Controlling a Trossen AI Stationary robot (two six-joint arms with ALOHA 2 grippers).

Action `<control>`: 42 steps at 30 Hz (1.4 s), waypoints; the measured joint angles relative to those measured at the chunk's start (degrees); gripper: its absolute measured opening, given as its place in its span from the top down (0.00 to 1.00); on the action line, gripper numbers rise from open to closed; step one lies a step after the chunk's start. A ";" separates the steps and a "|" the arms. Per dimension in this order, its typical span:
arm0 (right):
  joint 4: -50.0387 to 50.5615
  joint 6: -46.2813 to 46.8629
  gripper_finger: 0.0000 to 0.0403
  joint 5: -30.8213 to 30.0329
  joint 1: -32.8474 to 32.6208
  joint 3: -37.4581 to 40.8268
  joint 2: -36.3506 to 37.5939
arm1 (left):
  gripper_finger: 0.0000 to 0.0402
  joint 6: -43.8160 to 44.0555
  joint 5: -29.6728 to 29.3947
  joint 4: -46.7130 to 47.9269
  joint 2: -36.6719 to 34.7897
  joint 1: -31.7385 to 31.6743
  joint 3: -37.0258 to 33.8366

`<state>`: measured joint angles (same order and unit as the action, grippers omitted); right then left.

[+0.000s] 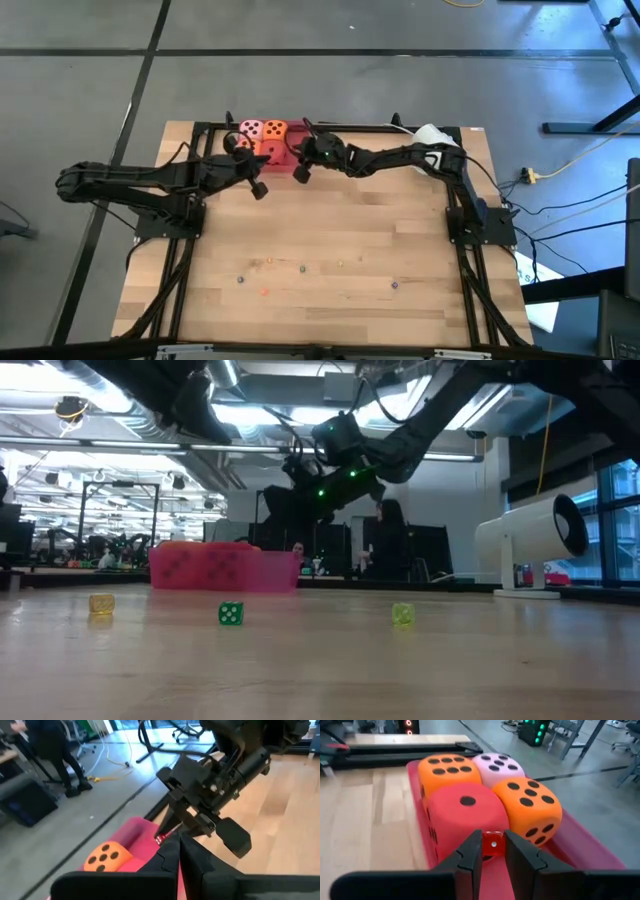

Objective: Pick & Place Dice
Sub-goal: Put the small red die into the red bin

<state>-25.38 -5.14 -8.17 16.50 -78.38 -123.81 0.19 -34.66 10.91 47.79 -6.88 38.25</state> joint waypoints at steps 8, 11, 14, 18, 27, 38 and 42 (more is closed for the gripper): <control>0.59 6.04 0.82 -0.46 0.06 -0.11 0.07 | 1.00 3.74 3.16 3.16 0.00 0.07 -0.01; 1.36 6.37 0.81 -1.48 0.06 -0.09 0.07 | 0.99 3.71 4.26 3.14 0.00 0.07 -0.01; 1.04 7.78 0.80 -1.46 0.04 -0.09 0.07 | 0.99 3.73 4.75 3.14 0.00 0.07 -0.01; 1.12 9.42 0.74 -1.46 0.01 -0.09 0.07 | 0.99 3.75 4.80 3.14 0.00 0.07 -0.02; 0.77 14.40 0.59 -1.46 0.01 -0.09 0.07 | 0.99 5.17 6.05 3.11 0.00 0.07 -0.03; 0.78 15.23 0.56 -1.44 0.01 -0.07 0.07 | 1.00 5.17 6.24 3.09 0.00 0.07 -0.03; 0.78 15.21 0.55 -1.39 0.01 -0.07 0.07 | 0.99 5.15 6.25 3.09 0.00 0.07 -0.03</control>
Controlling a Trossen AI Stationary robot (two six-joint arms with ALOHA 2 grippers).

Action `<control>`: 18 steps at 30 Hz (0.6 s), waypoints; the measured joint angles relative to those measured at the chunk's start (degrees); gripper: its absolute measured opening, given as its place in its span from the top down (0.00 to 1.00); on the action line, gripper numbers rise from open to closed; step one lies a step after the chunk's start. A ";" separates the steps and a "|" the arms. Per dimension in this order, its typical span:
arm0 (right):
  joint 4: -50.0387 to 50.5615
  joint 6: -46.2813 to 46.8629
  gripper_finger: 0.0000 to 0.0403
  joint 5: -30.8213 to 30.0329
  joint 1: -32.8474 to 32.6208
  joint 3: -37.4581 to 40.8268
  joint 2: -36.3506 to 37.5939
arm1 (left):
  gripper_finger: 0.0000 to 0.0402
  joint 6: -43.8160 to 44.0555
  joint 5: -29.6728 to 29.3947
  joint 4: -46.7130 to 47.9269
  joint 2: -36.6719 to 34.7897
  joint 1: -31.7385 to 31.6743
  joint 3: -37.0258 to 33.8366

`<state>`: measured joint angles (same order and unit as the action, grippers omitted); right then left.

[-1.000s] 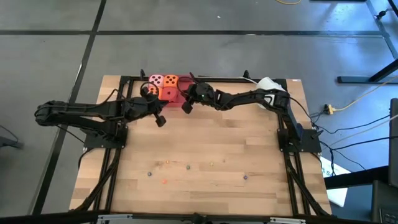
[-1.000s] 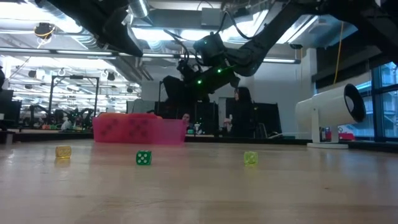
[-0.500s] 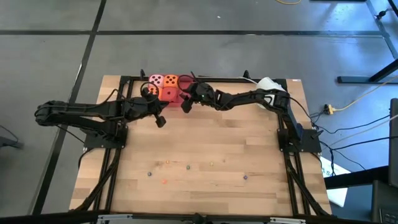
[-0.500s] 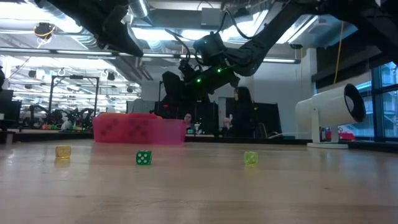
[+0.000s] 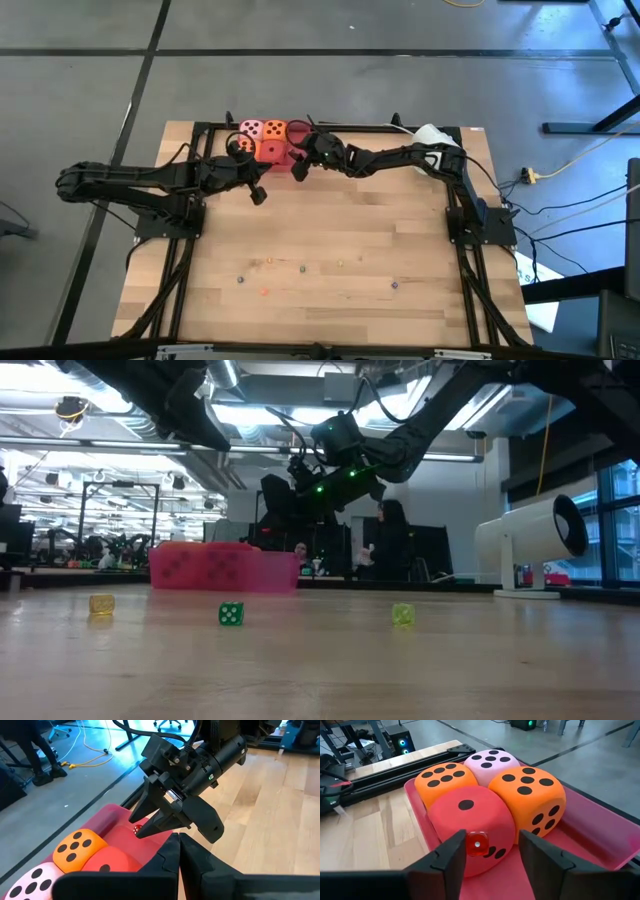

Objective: Pick & Place Dice
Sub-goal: Put the small red die into the red bin

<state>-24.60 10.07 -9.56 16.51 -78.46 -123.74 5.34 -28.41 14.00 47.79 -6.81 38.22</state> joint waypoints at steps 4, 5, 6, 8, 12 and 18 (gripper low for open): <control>0.00 -0.04 0.55 0.16 -0.09 0.00 0.00 | 0.99 -0.07 -0.55 0.00 0.01 -0.05 0.00; 0.00 -0.54 0.55 0.17 -0.09 0.00 0.02 | 0.99 -0.17 -1.04 0.00 0.26 -0.17 0.00; -0.02 -1.47 0.55 0.17 -0.09 0.00 0.02 | 0.99 -0.14 -1.94 0.15 0.66 -0.47 0.00; 0.45 -2.77 0.55 0.77 -0.09 -0.70 0.02 | 1.00 1.39 -4.38 1.73 1.82 -1.60 -0.01; 0.85 -3.24 0.55 6.67 -0.09 -3.69 0.11 | 1.00 3.70 -6.52 4.20 6.15 -6.34 -0.05; 15.92 -8.52 0.55 15.08 -0.09 -11.63 0.70 | 1.00 1.79 6.84 3.49 11.59 -15.17 -0.07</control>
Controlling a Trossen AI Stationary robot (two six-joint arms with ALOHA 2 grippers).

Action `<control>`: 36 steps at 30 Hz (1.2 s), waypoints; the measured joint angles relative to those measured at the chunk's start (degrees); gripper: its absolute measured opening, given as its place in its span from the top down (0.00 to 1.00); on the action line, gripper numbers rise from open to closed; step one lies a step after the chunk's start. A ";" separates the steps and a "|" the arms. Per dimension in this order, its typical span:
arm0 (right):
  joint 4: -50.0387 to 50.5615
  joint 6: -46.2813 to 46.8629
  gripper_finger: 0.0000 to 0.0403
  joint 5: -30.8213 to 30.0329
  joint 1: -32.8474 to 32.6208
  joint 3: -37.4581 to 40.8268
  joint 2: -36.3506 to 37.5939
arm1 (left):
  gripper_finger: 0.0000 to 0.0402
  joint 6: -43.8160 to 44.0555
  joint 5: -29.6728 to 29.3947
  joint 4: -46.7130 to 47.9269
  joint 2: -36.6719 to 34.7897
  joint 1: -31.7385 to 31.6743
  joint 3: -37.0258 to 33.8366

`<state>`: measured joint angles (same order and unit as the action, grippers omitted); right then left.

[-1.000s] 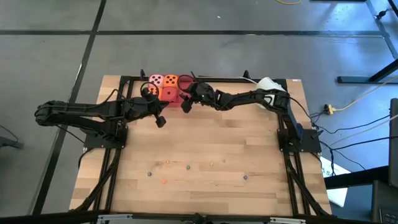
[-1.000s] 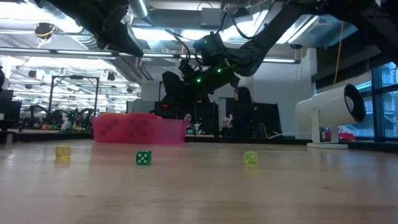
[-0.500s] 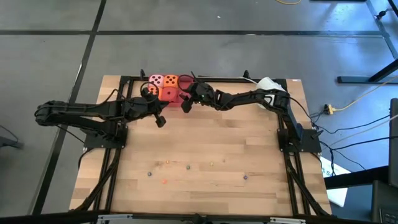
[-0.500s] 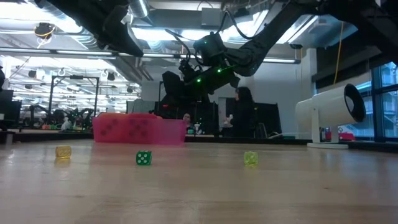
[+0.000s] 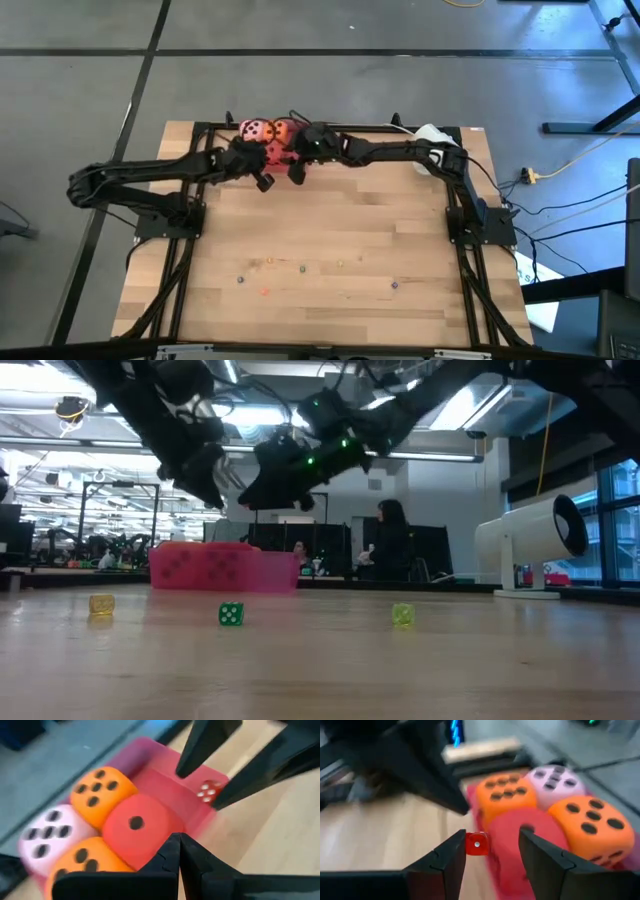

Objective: Pick & Place Dice
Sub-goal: Put the small red die into the red bin

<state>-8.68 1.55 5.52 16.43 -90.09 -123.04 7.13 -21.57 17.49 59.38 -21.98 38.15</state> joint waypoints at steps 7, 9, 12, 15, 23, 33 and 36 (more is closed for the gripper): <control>29.97 -17.72 0.55 -11.22 0.16 -11.64 1.96 | 1.00 -5.78 6.39 -5.83 -0.25 -6.19 -0.01; 30.11 -23.35 0.55 -14.36 0.53 -12.41 2.04 | 1.00 -7.38 13.06 -10.98 -0.22 -7.92 -0.56; 30.81 -27.61 0.55 -11.22 1.54 -12.34 1.97 | 1.00 -8.13 22.53 -20.74 -0.02 -10.42 -3.05; 30.94 -27.30 0.55 -6.49 2.22 -12.28 1.94 | 1.00 -7.05 25.75 -25.58 0.60 -12.74 -5.05; 26.72 -31.85 0.55 -5.68 2.23 -12.30 1.88 | 1.00 -6.71 32.97 -38.39 7.78 -15.24 -7.06; 29.24 -30.65 0.55 -6.75 3.32 -12.23 1.63 | 1.00 -4.79 36.82 -50.21 17.57 -16.91 -7.02; 28.82 -30.50 0.55 -5.61 3.93 -12.23 1.29 | 1.00 -4.04 36.75 -49.83 17.68 -17.62 -7.02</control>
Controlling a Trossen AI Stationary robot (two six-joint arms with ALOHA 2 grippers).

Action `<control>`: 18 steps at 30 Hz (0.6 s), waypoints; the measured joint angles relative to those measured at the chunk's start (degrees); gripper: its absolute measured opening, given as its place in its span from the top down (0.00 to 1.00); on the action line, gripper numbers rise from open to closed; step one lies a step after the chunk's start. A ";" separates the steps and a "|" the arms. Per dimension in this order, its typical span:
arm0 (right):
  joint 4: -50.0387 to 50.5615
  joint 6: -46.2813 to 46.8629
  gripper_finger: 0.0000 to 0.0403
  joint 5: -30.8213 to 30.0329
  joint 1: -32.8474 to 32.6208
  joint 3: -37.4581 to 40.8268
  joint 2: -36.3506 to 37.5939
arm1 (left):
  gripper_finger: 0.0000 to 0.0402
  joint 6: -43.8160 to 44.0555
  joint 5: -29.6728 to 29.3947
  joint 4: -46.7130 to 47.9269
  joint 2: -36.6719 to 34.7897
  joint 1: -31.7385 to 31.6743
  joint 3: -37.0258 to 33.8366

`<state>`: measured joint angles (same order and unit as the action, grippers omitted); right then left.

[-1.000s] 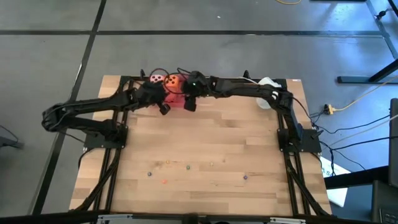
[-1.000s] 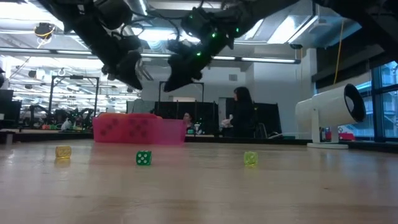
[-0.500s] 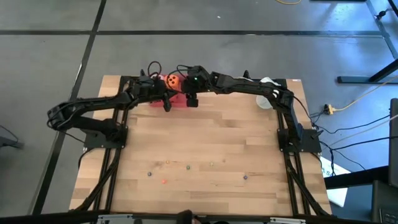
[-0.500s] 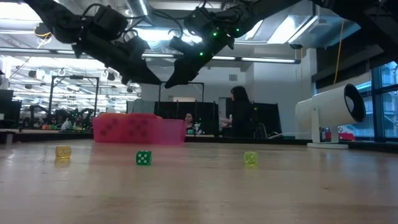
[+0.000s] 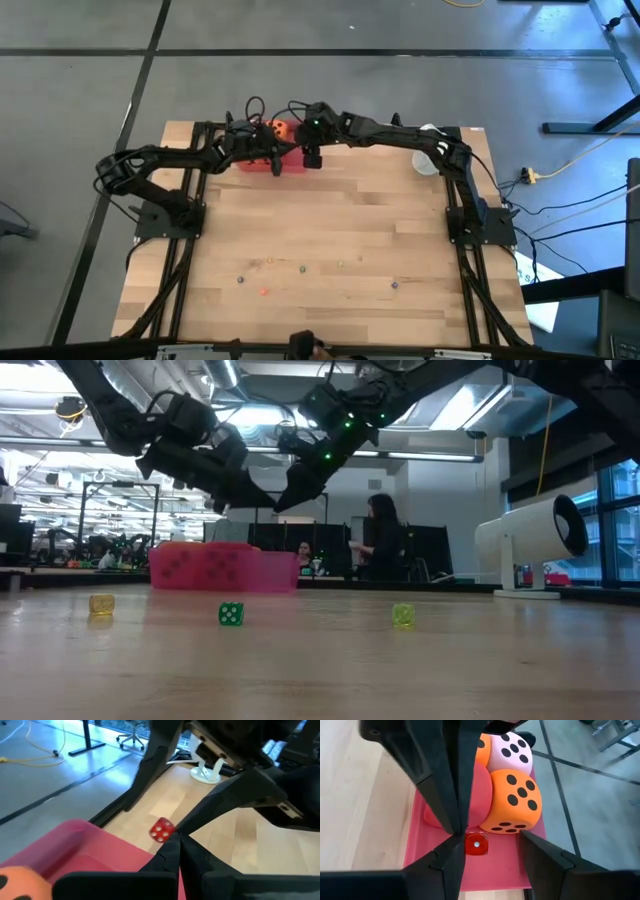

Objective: Pick & Place Dice
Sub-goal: Put the small red die into the red bin

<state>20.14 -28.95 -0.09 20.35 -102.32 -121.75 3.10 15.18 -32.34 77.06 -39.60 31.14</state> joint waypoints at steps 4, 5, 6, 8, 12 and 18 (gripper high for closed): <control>0.07 -0.05 0.55 3.48 0.99 -0.05 -1.11 | 1.00 0.76 -0.37 0.20 0.04 -0.08 -0.02; 0.59 -0.09 0.55 3.90 1.24 -0.02 -1.44 | 1.00 0.76 -0.37 0.22 0.04 -0.08 -0.02; 0.08 -0.06 0.55 4.00 1.36 -0.04 -1.75 | 1.00 0.75 -0.37 0.22 0.04 -0.08 -0.02; 0.89 0.64 0.55 4.37 1.75 -0.02 -1.91 | 1.00 0.74 -0.73 0.40 0.04 -0.08 -0.02; 0.31 1.64 0.55 8.08 2.25 -0.02 -1.93 | 1.00 0.63 -3.79 0.95 0.04 -0.06 -0.02; -1.75 1.49 0.55 9.90 2.06 -0.04 -1.91 | 1.00 0.11 -3.67 0.88 0.04 -0.06 -0.02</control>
<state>18.39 -27.46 9.80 22.42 -102.37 -123.66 3.20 11.52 -31.45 77.10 -39.66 31.11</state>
